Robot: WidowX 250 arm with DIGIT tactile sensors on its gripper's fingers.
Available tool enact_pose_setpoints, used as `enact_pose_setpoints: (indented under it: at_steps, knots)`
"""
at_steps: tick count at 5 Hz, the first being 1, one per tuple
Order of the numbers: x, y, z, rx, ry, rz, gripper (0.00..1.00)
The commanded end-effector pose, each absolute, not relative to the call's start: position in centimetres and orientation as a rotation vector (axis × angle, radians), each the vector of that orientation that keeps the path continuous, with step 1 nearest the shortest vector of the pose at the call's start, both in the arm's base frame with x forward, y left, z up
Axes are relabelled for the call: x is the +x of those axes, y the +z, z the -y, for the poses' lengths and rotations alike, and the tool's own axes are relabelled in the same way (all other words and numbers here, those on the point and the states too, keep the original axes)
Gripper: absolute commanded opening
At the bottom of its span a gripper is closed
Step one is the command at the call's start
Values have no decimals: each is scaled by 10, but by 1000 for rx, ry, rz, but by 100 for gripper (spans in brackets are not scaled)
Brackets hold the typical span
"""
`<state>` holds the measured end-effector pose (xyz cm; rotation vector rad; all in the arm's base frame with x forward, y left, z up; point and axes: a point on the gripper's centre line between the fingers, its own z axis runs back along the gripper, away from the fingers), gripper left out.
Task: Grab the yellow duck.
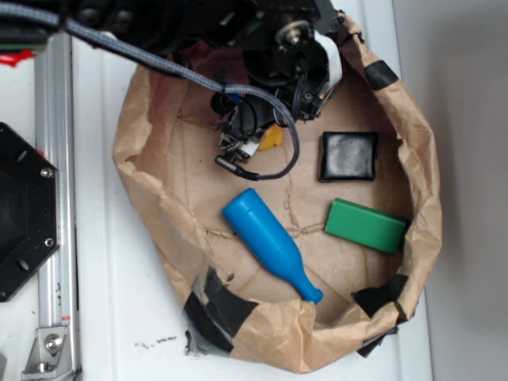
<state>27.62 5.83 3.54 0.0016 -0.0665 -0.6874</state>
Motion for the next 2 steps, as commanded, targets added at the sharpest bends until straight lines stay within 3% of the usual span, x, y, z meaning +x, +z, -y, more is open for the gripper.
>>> enact_pose_setpoints:
  at_steps: [1, 2]
  knots:
    - [289, 44, -45, 34, -722, 112, 100]
    - [291, 42, -43, 26, -720, 108, 100]
